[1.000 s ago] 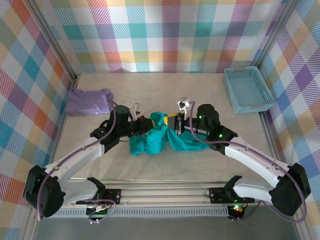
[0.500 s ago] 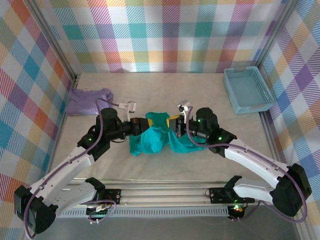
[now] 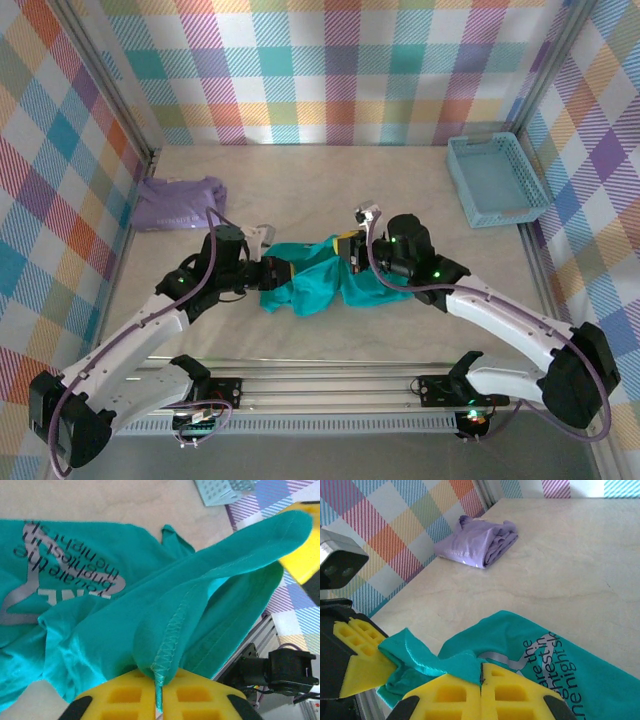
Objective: Fold the inside-out t-shirt
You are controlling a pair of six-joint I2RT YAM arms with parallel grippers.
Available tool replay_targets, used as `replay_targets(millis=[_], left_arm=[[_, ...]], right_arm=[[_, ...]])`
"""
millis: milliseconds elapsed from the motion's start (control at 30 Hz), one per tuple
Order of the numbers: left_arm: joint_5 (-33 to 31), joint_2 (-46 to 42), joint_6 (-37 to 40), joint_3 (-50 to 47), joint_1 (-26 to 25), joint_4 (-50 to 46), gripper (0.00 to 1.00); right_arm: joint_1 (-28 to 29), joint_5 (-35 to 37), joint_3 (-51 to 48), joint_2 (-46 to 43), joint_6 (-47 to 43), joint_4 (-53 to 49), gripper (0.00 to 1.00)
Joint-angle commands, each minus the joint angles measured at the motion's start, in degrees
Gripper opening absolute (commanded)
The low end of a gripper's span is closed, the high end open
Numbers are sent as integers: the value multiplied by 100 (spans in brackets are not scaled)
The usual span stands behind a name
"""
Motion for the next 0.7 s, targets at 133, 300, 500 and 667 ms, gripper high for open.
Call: replay_targets(millis=[133, 300, 500, 667], left_arm=[[-1035, -486, 221, -84, 20, -648, 26], [-946, -326, 260, -35, -108, -538, 39], [-522, -8, 147, 23, -238, 163, 46], [-418, 129, 146, 66, -247, 391, 33]], right_arm=[[28, 211, 414, 49, 13, -391, 0], [28, 224, 476, 81, -95, -520, 0], [23, 189, 449, 98, -93, -499, 0], [30, 176, 441, 98, -99, -534, 0]])
